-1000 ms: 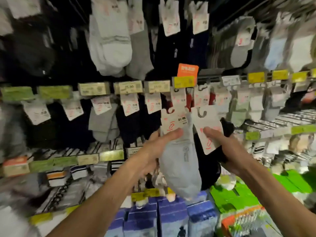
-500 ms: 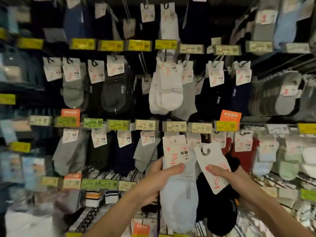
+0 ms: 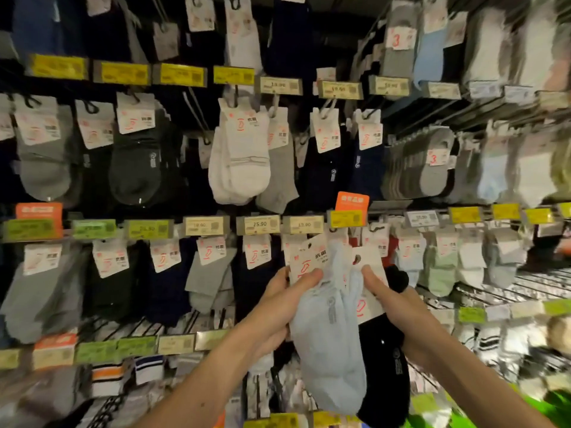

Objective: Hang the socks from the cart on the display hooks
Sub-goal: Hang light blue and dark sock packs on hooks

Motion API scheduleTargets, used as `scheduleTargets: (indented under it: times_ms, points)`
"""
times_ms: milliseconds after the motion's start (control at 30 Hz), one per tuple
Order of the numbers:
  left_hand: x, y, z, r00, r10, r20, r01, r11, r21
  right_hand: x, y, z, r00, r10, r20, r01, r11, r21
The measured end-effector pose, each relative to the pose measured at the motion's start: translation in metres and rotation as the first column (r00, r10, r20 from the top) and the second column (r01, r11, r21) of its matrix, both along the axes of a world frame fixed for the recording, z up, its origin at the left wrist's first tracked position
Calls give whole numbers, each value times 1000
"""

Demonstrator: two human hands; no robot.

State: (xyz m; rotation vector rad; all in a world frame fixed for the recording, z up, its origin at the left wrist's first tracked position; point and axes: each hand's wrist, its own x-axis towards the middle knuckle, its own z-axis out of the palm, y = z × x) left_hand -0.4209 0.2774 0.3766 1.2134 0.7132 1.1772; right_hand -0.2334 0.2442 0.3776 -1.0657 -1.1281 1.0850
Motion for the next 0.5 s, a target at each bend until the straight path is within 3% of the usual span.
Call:
scheduleTargets:
  times_ms: [167,500]
  points:
    - [68,6,-11,991,-123,-56,123,992,4,47,-11,-10,999,-46,-1,46,999,-10]
    - [202,49,-37,985,-147,-86,140,986,-90,171,1,-36,982,-175,-75,168,982,-81]
